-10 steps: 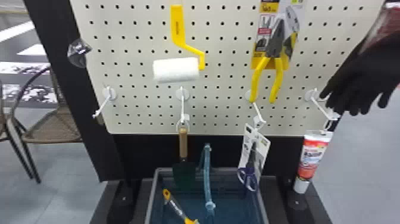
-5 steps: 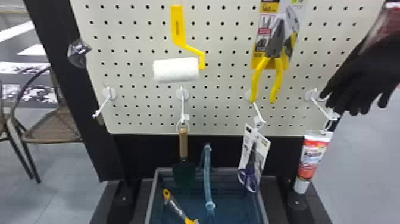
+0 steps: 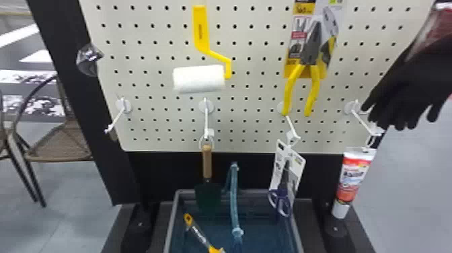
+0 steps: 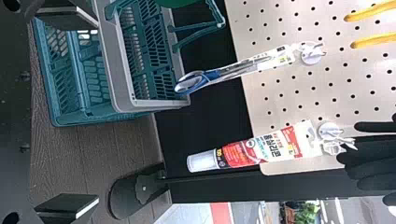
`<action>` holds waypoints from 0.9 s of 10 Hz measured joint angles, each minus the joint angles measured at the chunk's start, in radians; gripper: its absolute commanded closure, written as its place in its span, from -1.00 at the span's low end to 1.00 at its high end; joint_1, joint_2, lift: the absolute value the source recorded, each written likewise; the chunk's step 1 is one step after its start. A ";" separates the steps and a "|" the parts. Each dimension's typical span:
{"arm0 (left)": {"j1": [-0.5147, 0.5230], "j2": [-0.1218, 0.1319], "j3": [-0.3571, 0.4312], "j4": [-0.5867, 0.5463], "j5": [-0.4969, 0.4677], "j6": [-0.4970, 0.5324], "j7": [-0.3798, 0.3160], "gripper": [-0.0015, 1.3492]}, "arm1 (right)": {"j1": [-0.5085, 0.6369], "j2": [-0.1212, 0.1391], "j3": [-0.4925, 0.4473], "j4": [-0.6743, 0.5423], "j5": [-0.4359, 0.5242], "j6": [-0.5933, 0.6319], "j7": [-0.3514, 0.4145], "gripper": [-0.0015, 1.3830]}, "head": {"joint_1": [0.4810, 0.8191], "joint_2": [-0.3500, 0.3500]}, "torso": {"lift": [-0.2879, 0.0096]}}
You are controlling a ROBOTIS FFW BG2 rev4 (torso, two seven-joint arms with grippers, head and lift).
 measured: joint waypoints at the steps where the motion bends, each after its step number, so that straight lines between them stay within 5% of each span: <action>1: 0.000 0.000 0.000 0.000 0.000 0.000 0.000 -1.00 | 0.000 0.000 0.000 0.000 0.000 0.000 0.000 -1.00 | -0.60 0.00 | 0.26; 9: 0.000 0.000 0.000 0.000 0.000 0.000 0.000 -1.00 | 0.000 0.000 0.000 0.000 0.000 0.000 0.000 -1.00 | -0.60 0.00 | 0.26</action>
